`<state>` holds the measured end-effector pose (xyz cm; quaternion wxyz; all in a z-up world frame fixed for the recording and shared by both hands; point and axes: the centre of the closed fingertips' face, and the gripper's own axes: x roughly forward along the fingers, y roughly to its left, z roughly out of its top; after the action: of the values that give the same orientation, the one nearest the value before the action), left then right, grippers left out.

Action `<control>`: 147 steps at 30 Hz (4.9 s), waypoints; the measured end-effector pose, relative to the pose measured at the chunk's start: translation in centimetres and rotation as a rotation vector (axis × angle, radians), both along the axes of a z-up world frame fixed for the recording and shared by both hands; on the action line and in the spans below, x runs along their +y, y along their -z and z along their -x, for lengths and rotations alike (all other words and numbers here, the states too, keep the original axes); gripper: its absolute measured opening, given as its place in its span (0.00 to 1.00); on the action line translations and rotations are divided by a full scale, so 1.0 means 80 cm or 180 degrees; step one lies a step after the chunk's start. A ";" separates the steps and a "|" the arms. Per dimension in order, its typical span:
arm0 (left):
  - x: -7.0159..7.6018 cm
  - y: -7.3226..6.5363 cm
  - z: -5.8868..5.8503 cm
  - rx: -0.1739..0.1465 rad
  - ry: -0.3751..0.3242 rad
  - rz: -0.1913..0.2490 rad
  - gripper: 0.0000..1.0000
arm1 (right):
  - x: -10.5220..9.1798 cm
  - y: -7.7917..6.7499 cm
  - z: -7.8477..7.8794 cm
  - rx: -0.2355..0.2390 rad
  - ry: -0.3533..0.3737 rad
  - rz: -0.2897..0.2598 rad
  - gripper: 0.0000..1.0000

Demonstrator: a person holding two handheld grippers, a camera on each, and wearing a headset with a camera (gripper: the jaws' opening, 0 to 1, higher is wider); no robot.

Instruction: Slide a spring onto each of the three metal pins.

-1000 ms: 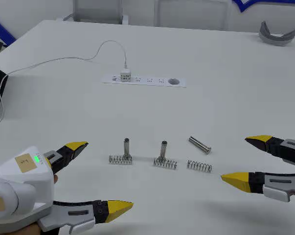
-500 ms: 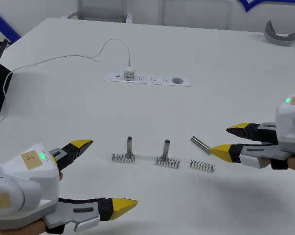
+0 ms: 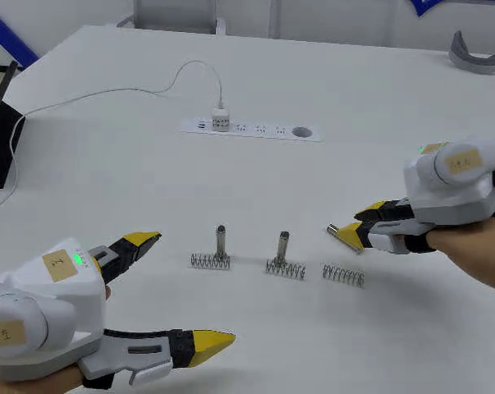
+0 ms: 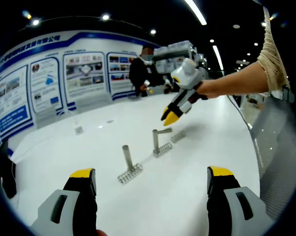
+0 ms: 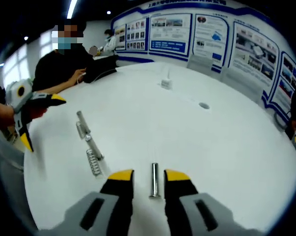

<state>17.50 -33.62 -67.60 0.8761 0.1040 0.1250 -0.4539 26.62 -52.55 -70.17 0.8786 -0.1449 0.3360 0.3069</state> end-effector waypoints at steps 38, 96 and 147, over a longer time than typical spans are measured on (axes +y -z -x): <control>0.006 0.006 -0.002 0.0040 -0.0046 0.0026 0.94 | 0.006 0.043 -0.025 0.0489 -0.0112 0.0453 0.10; 0.000 -0.018 0.002 -0.0102 -0.0018 0.0056 0.93 | 0.017 -0.005 0.023 0.0286 0.0028 0.0208 0.09; -0.008 -0.031 0.012 -0.0168 0.0022 0.0034 0.94 | -0.002 -0.023 0.061 -0.0007 -0.0011 -0.0241 0.14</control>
<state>16.54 -34.27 -65.15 0.8781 0.1117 0.0990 -0.4547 21.72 -52.69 -68.32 0.8833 -0.1125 0.3229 0.3207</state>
